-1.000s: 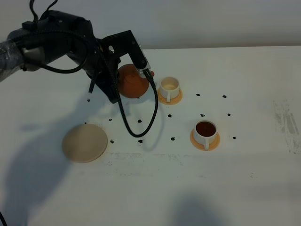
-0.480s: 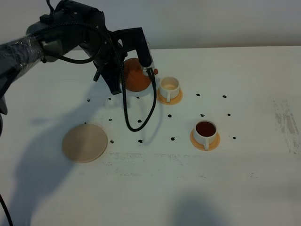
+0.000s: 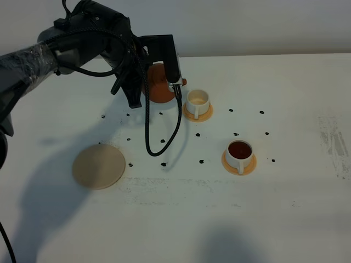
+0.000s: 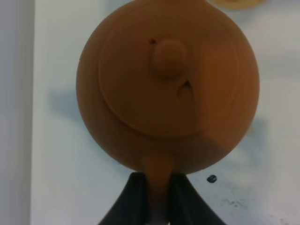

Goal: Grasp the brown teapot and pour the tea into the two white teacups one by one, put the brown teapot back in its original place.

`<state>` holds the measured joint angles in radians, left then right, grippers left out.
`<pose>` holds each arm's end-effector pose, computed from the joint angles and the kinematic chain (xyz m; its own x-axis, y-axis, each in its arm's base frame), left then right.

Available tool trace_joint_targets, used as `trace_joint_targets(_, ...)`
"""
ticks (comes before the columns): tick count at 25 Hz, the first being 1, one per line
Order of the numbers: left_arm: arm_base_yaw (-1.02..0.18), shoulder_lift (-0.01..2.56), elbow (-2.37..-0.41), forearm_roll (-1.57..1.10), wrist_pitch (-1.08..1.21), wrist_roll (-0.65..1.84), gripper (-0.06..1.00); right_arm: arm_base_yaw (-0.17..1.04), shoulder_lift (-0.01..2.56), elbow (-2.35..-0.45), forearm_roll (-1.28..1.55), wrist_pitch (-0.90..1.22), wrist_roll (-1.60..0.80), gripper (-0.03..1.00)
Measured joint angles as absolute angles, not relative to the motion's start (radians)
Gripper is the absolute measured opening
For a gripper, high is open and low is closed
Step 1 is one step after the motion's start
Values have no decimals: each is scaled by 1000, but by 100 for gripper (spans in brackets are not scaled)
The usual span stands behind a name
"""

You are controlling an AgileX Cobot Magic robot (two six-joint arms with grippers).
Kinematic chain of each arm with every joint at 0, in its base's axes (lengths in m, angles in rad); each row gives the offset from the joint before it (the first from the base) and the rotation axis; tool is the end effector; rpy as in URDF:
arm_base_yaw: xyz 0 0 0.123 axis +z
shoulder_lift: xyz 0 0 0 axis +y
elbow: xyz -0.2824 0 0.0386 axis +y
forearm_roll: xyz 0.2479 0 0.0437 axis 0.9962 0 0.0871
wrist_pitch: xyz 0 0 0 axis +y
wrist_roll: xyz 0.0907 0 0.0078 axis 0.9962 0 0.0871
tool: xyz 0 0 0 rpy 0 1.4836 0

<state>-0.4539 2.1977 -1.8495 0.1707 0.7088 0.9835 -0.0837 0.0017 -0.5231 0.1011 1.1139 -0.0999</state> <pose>0.4506 -0.2086 0.2112 0.0145 0.9852 -0.1708 0.8291 0.0836 0.5528 -0.0091 0.0090 0.2796 -0.4801 -0.0148 -0.8771 -0.0223 0.9997 -0.0047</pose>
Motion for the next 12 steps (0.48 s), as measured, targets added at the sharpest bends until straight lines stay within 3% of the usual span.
trace_joint_targets(12, -485, 2243, -1849, 227, 659, 985, 9, -84, 2, -523, 101, 1114, -100, 22)
